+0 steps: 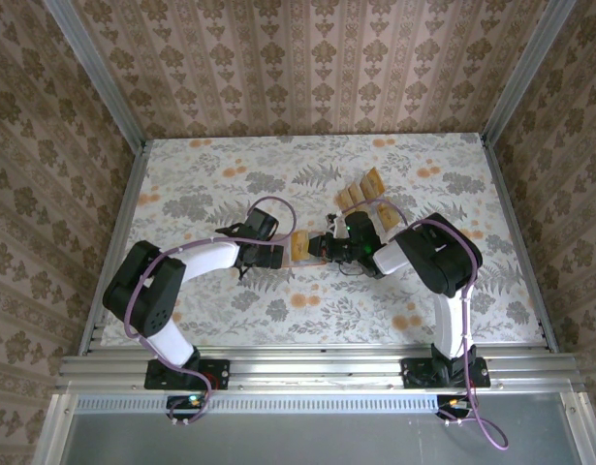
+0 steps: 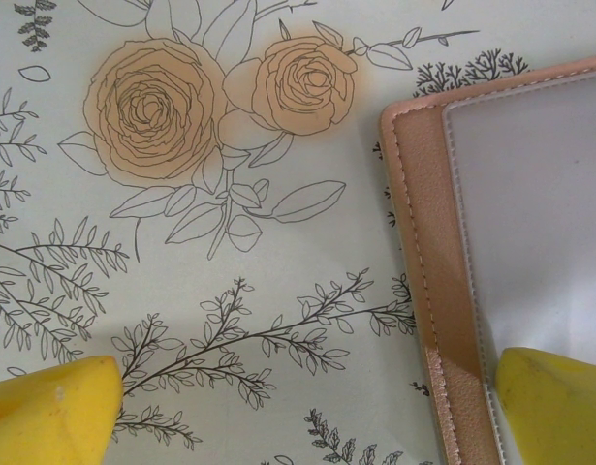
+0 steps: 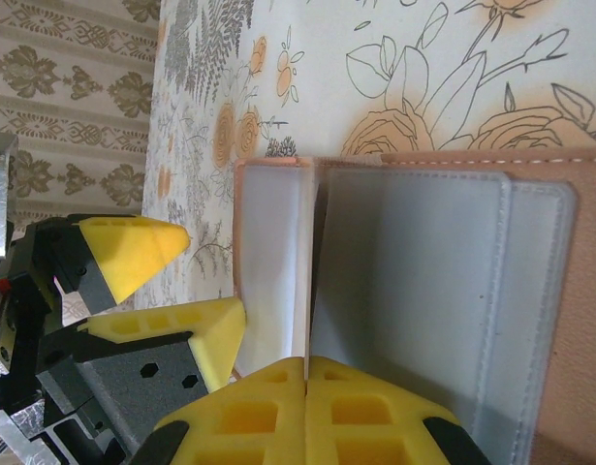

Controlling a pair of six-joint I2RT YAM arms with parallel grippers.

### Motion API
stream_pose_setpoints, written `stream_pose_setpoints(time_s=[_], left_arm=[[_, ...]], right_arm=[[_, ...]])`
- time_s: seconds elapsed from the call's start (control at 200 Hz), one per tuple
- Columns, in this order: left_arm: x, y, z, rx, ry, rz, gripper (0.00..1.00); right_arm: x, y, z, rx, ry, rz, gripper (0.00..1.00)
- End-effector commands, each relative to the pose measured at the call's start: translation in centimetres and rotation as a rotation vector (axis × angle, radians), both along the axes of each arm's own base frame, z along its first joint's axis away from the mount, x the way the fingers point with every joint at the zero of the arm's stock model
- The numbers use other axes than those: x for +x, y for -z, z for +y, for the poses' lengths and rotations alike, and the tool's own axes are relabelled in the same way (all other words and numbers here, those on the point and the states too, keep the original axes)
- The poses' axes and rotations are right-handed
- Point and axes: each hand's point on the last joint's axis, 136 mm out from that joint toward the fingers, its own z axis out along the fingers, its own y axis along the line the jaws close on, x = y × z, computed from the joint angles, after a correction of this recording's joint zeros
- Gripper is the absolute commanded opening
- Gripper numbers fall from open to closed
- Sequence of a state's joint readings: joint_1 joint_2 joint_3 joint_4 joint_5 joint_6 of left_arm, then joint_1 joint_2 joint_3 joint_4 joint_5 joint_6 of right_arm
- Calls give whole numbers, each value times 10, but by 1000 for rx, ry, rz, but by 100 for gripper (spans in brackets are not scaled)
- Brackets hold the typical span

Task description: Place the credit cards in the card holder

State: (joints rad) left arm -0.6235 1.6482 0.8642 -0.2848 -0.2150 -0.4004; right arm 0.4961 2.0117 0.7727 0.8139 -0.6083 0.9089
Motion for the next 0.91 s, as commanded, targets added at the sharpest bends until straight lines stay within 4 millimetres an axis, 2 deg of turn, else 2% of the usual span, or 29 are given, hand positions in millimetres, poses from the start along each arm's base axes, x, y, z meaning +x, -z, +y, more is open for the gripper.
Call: stream_pose_setpoints(time_s=[0.0, 0.29, 0.9], left_arm=[[-15, 16, 16, 88, -11, 64, 100], [-15, 16, 15, 91, -9, 64, 100], [-15, 15, 15, 96, -8, 63, 100]], right_arm=[[-2, 10, 1, -1, -9, 31, 0], [-7, 16, 3, -1, -26, 52, 0], [-17, 32, -16, -38, -10, 86, 0]])
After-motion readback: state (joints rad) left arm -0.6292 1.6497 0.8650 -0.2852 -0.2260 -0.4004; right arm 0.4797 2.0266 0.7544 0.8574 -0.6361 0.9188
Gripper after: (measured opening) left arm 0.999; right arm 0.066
